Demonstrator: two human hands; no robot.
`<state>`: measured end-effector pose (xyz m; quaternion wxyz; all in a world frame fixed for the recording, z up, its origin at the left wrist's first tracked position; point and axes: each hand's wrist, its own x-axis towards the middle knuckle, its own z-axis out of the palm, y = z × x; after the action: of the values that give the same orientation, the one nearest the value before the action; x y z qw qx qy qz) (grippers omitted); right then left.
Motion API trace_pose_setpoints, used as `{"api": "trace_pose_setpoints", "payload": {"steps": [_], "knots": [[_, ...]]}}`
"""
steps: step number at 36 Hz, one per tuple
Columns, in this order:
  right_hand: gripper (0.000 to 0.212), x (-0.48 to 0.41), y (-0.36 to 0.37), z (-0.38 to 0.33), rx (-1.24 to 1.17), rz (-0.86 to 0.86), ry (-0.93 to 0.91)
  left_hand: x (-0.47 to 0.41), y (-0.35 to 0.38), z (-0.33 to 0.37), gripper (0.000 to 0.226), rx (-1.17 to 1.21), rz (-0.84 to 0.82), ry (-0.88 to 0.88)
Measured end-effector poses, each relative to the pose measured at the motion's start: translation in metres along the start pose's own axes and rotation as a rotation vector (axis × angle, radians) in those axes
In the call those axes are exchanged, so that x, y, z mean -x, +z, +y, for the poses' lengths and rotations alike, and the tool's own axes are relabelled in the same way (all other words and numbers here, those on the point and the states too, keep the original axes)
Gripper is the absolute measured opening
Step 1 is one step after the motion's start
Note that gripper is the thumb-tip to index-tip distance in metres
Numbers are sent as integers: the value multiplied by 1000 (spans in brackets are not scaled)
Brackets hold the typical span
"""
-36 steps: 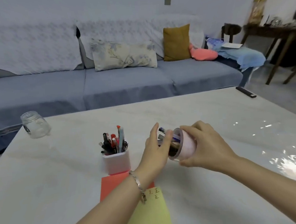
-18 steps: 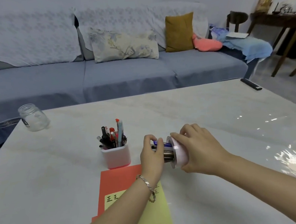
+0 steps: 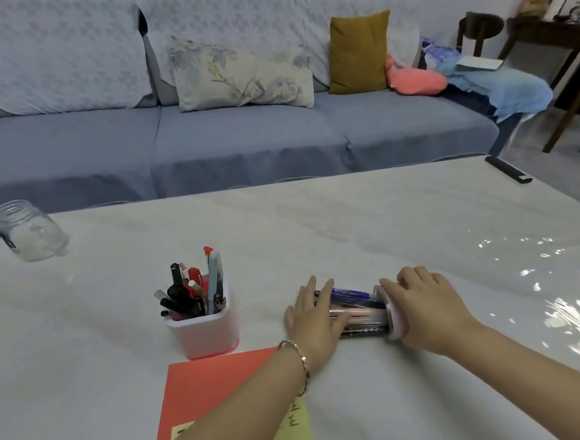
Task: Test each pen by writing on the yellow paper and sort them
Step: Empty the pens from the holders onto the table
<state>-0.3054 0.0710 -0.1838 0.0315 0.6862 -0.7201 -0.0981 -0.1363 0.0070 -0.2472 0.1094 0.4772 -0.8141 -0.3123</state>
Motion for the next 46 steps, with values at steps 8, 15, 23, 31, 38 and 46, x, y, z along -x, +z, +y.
{"api": "trace_pose_setpoints", "payload": {"steps": [8,15,23,31,38,46], "knots": [[51,10,-17,13,319,233,-51,8,22,-16,92,-347,-41,112],[64,18,-38,14,207,533,-127,13,9,-6,96,-239,-5,100],[84,22,-54,-40,-876,320,19,89,-80,-6,62,-119,539,422],[78,-10,-44,-112,-1485,269,118,129,-142,-58,104,168,662,-43],[77,-35,-36,-162,-1432,231,157,117,-151,-87,112,391,297,-253],[92,-30,-29,-162,-1274,149,186,94,-157,-81,60,619,245,-116]]}}
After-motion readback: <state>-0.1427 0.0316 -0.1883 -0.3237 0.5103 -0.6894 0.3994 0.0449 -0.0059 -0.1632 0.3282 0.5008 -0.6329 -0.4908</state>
